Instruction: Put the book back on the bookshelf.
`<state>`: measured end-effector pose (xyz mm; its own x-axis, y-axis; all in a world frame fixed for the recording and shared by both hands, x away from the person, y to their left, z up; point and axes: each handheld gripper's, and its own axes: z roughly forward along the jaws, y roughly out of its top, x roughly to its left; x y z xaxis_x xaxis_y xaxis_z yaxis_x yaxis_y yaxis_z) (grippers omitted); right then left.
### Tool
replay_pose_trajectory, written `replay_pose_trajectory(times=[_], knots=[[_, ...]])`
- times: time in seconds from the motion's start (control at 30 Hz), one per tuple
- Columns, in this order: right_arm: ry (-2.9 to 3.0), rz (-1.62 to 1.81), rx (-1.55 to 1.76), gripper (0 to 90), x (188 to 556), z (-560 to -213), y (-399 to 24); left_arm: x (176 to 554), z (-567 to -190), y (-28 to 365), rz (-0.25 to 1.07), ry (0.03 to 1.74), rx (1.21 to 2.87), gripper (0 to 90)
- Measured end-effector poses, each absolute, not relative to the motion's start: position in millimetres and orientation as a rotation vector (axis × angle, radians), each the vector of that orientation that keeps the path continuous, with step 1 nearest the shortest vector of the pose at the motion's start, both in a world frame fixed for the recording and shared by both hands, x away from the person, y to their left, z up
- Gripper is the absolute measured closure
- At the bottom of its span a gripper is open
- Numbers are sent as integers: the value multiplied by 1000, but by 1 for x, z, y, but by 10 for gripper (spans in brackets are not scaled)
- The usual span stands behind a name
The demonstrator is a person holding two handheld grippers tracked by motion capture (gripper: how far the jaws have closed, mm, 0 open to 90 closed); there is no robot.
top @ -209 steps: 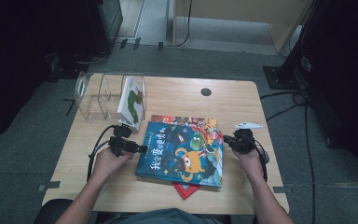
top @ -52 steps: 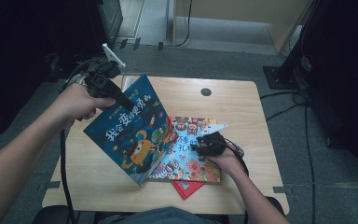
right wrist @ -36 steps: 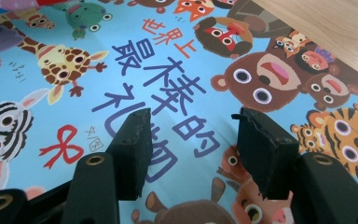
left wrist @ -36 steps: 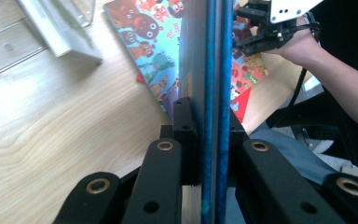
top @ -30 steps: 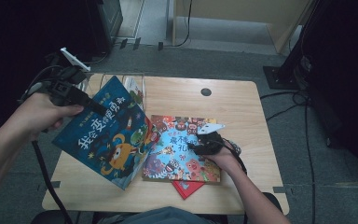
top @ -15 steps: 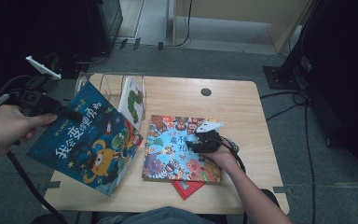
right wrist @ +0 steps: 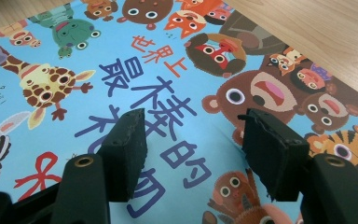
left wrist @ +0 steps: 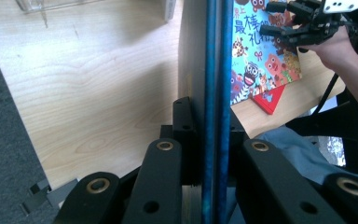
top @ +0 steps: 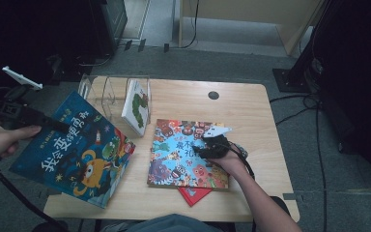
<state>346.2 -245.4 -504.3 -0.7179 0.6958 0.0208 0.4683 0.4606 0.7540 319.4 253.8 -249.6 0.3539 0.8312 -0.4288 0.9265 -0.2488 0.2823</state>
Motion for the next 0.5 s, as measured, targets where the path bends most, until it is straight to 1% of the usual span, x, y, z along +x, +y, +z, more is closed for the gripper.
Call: replay_pose_trajectory(times=[0.2, 0.5], knots=[[2423, 1115, 992, 392, 346, -504, -245, 321, -252, 270, -280, 1579, 2083, 833], [2424, 1114, 993, 391, 347, -504, -245, 338, -259, 287, -258, 1675, 2029, 830]])
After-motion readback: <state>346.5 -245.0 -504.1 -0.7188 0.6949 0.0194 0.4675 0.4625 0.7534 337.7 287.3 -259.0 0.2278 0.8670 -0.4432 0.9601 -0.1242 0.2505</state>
